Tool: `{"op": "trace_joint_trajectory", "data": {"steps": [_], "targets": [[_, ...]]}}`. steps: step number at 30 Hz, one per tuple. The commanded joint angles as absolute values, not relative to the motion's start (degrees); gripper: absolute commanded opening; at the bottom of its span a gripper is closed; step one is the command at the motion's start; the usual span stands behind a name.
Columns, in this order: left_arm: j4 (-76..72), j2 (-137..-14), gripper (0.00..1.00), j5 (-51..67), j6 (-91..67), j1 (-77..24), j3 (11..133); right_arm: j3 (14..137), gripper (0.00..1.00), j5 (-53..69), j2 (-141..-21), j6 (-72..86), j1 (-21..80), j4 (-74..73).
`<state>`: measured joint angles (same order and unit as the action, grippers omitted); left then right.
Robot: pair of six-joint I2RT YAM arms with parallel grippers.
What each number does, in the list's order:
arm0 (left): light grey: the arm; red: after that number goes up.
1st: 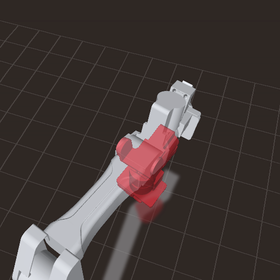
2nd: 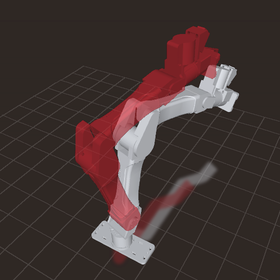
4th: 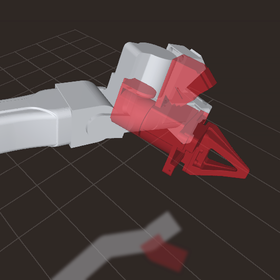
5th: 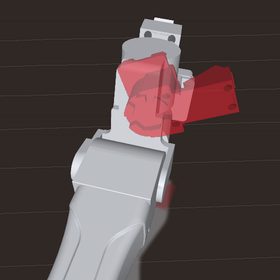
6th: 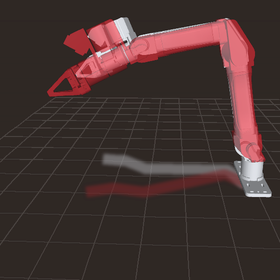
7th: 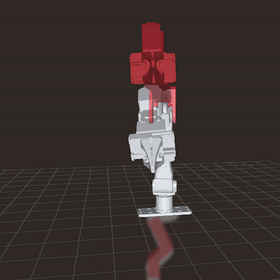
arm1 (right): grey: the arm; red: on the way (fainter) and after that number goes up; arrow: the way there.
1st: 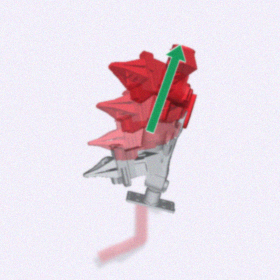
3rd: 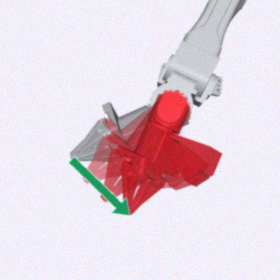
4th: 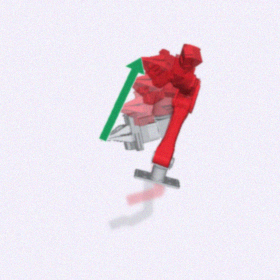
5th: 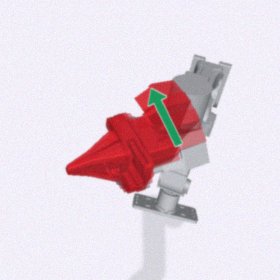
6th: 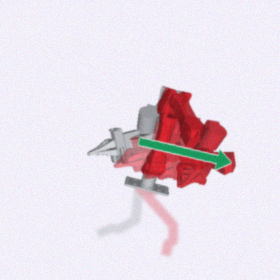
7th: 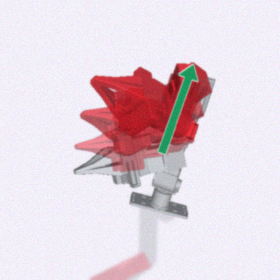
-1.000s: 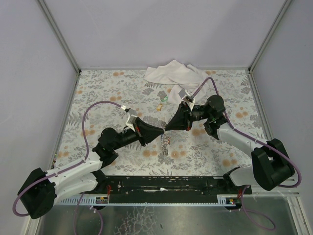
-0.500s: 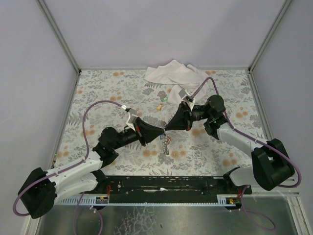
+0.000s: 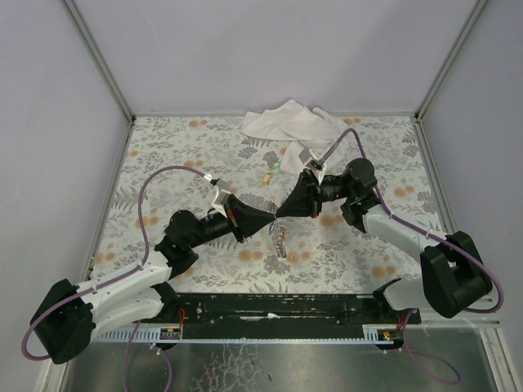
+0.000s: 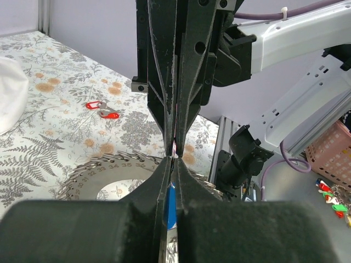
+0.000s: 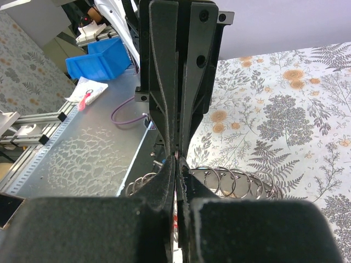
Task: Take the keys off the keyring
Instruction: Remove the key from the keyring.
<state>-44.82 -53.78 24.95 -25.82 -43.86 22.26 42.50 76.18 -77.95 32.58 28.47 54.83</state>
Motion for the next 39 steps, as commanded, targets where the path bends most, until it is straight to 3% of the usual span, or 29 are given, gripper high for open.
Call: {"op": "trace_joint_trajectory", "data": {"steps": [1, 4, 12, 18, 23, 28, 39], "targets": [[-41.58, -52.55, 0.0, 24.89, -23.18, -43.77, 25.61, 44.14, 0.09, 76.33, -77.25, 29.85, 28.36, 55.86], [-31.17, -50.68, 0.0, 22.52, -19.53, -43.76, 28.52, 45.89, 0.19, 76.72, -76.52, 22.14, 28.24, 46.89], [-1.86, -50.21, 0.0, 20.78, -9.11, -43.69, 39.83, 57.98, 0.41, 75.13, -75.7, -11.58, 27.69, 1.99], [15.13, -53.56, 0.0, 21.57, -3.3, -43.73, 48.66, 61.64, 0.54, 73.42, -75.45, -26.25, 26.98, -12.72], [25.14, -57.98, 0.0, 23.17, 1.11, -43.69, 57.14, 60.97, 0.56, 75.92, -76.27, -25.9, 26.99, -11.91], [32.98, -63.7, 0.0, 24.52, 4.82, -43.69, 65.01, 56.75, 0.55, 77.39, -75.51, -17.06, 28.12, -0.59], [39.32, -70.72, 0.0, 27.27, 7.11, -43.73, 72.61, 52.69, 0.45, 77.08, -75.76, -7.08, 30.36, 12.89]]}}
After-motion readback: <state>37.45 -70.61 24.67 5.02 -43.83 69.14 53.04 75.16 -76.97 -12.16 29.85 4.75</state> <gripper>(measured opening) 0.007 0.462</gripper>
